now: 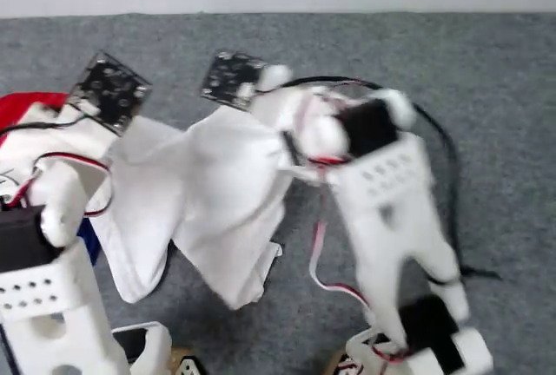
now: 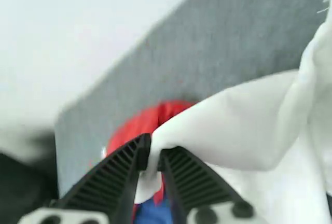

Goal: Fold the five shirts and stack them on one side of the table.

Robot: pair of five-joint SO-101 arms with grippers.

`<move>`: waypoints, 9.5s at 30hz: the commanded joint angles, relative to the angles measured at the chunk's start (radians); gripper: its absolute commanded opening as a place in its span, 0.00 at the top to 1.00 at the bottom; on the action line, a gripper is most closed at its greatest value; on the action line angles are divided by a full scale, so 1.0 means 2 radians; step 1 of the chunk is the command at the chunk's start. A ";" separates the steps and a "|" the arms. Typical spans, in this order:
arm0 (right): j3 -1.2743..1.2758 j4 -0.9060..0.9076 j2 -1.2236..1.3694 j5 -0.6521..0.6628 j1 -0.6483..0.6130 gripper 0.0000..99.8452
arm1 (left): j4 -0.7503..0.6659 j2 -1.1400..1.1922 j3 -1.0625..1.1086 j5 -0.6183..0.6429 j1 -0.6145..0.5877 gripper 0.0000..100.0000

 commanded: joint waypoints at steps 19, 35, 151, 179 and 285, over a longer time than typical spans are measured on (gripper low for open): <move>-0.024 -0.310 -0.290 0.257 0.149 0.99 | 0.055 -0.001 -0.190 0.000 0.137 0.99; -0.021 -0.307 -0.363 0.265 0.282 0.99 | 0.157 -0.038 -0.264 0.000 0.136 0.99; 0.693 -0.445 -0.363 0.242 0.226 0.99 | 0.101 0.394 -0.025 -0.173 0.049 0.98; 0.773 -0.444 -0.567 0.241 0.343 0.80 | 0.143 0.294 -0.026 -0.097 0.045 0.86; 0.113 -0.146 0.048 -0.278 0.379 0.97 | 0.157 0.616 -0.378 0.262 0.285 0.98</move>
